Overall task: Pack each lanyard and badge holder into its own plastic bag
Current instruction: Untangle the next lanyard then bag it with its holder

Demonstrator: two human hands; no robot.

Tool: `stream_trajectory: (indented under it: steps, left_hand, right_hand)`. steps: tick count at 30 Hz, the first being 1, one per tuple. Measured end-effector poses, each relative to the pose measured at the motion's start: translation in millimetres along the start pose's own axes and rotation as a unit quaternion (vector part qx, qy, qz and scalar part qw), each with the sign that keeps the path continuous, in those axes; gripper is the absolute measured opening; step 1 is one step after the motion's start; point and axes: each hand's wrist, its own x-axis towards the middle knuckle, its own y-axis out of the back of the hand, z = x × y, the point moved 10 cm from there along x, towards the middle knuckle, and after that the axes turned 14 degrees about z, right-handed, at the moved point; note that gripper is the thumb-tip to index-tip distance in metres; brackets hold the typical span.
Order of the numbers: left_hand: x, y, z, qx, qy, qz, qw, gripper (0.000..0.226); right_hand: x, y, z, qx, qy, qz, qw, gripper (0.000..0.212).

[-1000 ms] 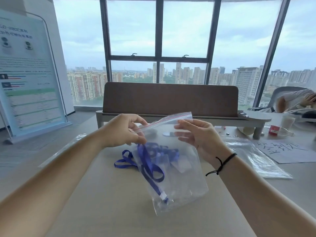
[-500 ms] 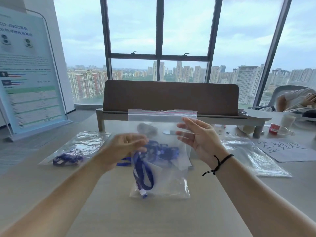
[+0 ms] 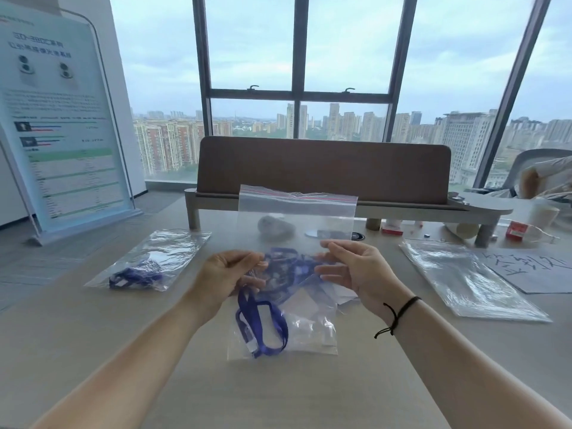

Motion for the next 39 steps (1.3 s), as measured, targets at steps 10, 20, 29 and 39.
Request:
stream_trajectory:
  steps: [10,20,29,39]
  left_hand:
    - [-3,27,-67,0.011,0.100,-0.017,0.995,0.020]
    - [29,147,-52,0.131,-0.028,0.196,0.971,0.023]
    - [121,283,-32,0.328,-0.078,0.286,0.897,0.024]
    - [208,343,-59,0.349,-0.023,0.251,0.903,0.077]
  right_hand:
    - [13,-32,-4,0.055,-0.002,0.000,0.998,0.026]
    - [40,-138,46,0.051,-0.054,-0.047,0.996,0.026]
    - [97,-284,96,-0.020,-0.119,-0.076,0.990,0.024]
    - [167,-368,140,-0.080,-0.152,-0.032,0.985,0.025]
